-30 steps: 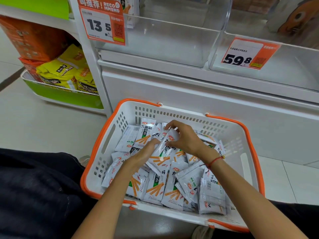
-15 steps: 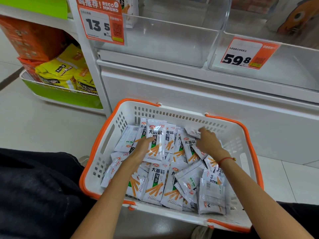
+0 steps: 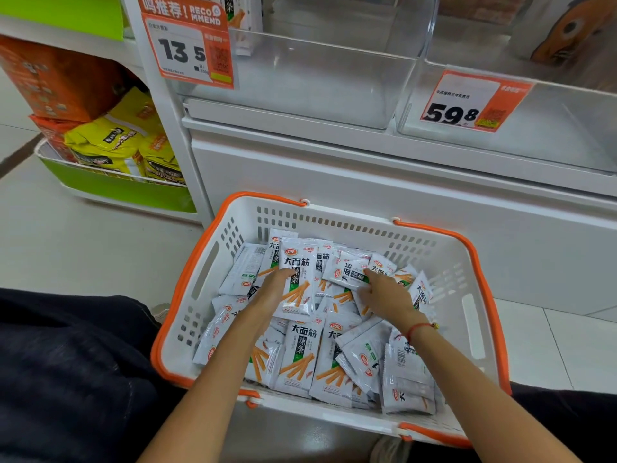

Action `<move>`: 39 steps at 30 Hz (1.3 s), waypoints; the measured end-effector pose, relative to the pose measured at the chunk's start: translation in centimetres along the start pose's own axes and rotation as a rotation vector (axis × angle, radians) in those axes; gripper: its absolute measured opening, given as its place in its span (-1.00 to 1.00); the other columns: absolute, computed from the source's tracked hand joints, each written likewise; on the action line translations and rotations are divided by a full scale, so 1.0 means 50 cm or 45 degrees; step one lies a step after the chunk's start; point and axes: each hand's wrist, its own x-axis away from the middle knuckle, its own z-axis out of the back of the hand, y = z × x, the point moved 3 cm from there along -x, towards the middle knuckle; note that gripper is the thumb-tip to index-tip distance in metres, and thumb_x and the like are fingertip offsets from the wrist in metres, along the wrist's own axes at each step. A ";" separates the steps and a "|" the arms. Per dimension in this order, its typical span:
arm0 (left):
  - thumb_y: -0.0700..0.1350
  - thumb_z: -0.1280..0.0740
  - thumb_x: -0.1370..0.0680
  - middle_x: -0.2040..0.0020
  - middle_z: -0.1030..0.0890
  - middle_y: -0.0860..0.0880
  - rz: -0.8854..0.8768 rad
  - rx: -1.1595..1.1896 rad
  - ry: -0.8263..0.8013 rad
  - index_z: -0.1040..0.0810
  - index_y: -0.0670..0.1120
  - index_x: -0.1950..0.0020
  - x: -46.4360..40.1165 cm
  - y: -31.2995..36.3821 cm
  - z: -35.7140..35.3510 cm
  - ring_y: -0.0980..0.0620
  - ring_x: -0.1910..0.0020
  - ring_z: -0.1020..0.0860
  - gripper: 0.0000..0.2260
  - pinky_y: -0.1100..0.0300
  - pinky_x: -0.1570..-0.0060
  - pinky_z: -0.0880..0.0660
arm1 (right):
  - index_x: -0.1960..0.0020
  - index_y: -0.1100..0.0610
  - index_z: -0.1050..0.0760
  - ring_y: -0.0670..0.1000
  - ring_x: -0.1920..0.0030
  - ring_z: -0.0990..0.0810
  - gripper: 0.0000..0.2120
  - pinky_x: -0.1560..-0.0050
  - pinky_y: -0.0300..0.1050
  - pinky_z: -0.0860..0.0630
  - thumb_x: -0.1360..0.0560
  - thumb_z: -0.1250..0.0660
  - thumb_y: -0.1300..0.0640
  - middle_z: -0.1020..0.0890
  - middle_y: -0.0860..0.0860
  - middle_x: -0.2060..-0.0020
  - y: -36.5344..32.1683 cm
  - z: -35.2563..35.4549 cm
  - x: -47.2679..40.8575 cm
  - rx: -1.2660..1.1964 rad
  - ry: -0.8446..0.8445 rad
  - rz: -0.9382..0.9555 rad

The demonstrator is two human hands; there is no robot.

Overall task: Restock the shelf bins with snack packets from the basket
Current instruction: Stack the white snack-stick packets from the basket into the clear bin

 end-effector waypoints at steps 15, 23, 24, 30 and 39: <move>-0.09 -0.19 -0.62 -0.27 -0.50 -0.23 -0.102 0.063 0.142 -0.39 -0.19 -0.36 -0.014 0.011 0.014 -0.20 -0.20 -0.49 -0.66 -0.08 -0.22 -0.42 | -0.02 0.30 -0.50 0.13 0.13 -0.53 -0.86 0.17 -0.11 -0.45 -0.55 -0.21 0.26 -0.57 0.19 0.10 -0.043 0.035 -0.016 -0.657 -0.015 -0.048; -0.04 -0.12 -0.63 -0.14 -0.51 -0.16 -0.113 0.180 0.106 -0.38 -0.15 -0.35 -0.019 0.007 0.002 -0.14 -0.09 -0.49 -0.66 -0.02 -0.16 -0.40 | -0.06 0.22 -0.57 -0.16 0.46 -0.57 -0.88 0.42 -0.31 -0.50 -0.53 -0.32 0.27 -0.63 0.02 0.32 -0.171 0.062 0.039 -1.525 -0.298 0.005; -0.02 -0.11 -0.62 -0.07 -0.55 -0.17 -0.109 0.243 0.091 -0.46 -0.12 -0.26 -0.015 0.008 0.000 -0.14 -0.02 -0.52 -0.69 -0.03 -0.14 -0.42 | -0.07 0.23 -0.57 -0.13 0.43 -0.60 -0.85 0.37 -0.27 -0.55 -0.50 -0.36 0.27 -0.64 0.05 0.28 -0.175 0.050 0.039 -1.523 -0.224 -0.022; 0.07 -0.17 -0.52 0.11 -0.57 -0.14 -0.143 0.340 0.039 -0.50 -0.06 0.10 -0.009 0.017 -0.006 -0.09 0.14 -0.52 -0.77 0.09 0.07 -0.43 | 0.13 0.04 -0.60 -0.04 0.30 -0.53 -0.87 0.11 -0.16 -0.52 -0.38 -0.51 0.17 -0.57 0.07 0.30 -0.166 0.014 0.044 -1.310 0.184 0.050; -0.12 -0.19 -0.58 0.35 -0.62 -0.07 -0.108 0.464 -0.114 -0.56 -0.09 0.04 0.000 0.017 -0.019 -0.05 0.31 -0.55 -0.84 0.12 0.19 -0.47 | -0.17 0.09 -0.54 0.03 0.18 -0.51 -0.76 0.13 -0.08 -0.47 -0.54 -0.31 0.05 -0.51 0.02 0.13 -0.201 0.016 0.048 -0.621 0.334 0.344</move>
